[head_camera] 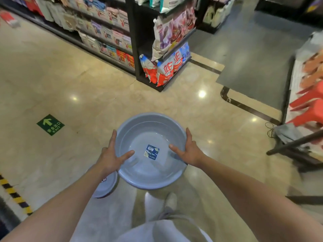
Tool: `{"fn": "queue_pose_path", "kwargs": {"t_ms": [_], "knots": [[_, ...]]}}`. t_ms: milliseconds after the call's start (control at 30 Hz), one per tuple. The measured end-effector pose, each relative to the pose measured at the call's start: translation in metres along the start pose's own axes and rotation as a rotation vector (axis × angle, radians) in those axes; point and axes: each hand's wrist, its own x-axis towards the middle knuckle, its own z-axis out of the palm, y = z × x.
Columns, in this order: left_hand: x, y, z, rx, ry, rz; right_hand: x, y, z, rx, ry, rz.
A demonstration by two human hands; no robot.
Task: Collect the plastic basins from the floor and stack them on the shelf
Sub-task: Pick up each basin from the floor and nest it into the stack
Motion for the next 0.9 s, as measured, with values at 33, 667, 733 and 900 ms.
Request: {"fn": "queue_pose_path", "kwargs": {"t_ms": [33,667,733,900], "knots": [[0.01,0.008,0.007,0.003,-0.004,0.002,0.011,0.003,-0.009,0.002,-0.003,0.008],[0.254,-0.099,0.146,0.027,-0.123,-0.12,0.238,0.141,0.075,0.101,0.041,0.121],[0.29,-0.143,0.181,0.004,-0.149,-0.129,0.275,0.186,0.113,0.13,0.036,0.154],[0.38,-0.263,0.283,-0.002,-0.203,-0.099,0.369,0.307,0.21,0.177,0.037,0.165]]}}
